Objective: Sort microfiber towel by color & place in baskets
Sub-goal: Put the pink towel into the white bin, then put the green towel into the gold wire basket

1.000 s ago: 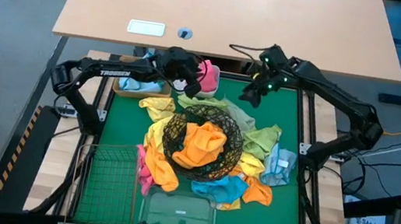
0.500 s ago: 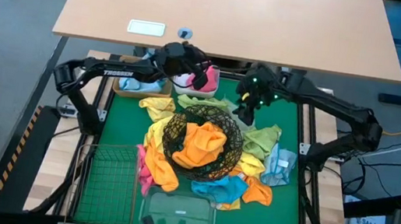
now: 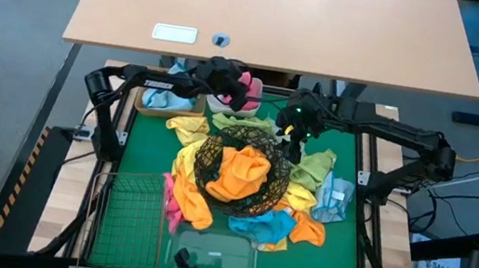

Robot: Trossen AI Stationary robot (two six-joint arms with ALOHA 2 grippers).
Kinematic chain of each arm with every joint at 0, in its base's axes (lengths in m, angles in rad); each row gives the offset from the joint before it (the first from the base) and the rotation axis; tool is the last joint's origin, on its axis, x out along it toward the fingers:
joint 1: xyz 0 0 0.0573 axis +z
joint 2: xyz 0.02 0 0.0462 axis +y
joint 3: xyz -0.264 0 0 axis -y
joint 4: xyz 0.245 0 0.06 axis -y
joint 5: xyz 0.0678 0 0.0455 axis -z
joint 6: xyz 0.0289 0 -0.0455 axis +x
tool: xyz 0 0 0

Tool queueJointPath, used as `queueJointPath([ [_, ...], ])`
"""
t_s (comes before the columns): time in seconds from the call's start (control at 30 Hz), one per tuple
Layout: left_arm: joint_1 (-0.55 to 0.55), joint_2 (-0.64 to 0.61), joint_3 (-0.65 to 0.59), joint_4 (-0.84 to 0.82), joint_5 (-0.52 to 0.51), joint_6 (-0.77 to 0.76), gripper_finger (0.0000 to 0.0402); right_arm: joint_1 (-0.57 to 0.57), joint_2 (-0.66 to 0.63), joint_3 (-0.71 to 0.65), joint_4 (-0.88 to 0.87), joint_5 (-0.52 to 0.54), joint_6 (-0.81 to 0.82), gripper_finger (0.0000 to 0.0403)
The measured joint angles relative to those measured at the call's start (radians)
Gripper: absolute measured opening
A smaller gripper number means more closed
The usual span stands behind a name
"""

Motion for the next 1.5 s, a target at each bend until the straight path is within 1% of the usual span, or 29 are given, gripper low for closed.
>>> queueJointPath([
  [0.17,0.013,-0.006,0.0,-0.004,0.097,-0.069,0.0078,-0.001,0.0,0.0,0.0,0.0,0.0,0.0232],
  [0.47,0.014,-0.006,0.0,-0.004,0.1,-0.082,0.0078,-0.002,0.0,0.0,-0.01,-0.001,0.0,0.0232],
  [0.6,0.014,-0.017,0.0,-0.002,0.115,-0.081,0.0078,-0.002,0.0,0.0,-0.081,-0.001,0.0,0.0232],
  [0.77,0.008,-0.093,0.0,-0.012,0.117,-0.009,0.0078,-0.001,-0.013,0.0,-0.175,-0.004,0.041,0.0232],
  [0.9,-0.014,-0.176,0.0,-0.041,0.117,0.027,0.0078,-0.001,-0.041,-0.006,-0.22,0.006,0.052,0.0232],
  [1.03,-0.051,-0.259,0.0,-0.135,0.114,0.081,0.0078,-0.001,-0.1,-0.087,-0.209,0.021,0.053,0.0232],
  [1.23,-0.123,-0.367,0.0,-0.293,0.114,0.152,0.0078,-0.001,-0.208,-0.293,-0.126,0.088,0.053,0.0232],
  [1.37,-0.182,-0.395,0.0,-0.335,0.114,0.154,0.0078,-0.001,-0.258,-0.419,-0.046,0.1,0.053,0.0232],
  [1.5,-0.241,-0.397,0.0,-0.335,0.113,0.154,0.0078,-0.001,-0.272,-0.509,0.004,0.102,0.053,0.0232],
])
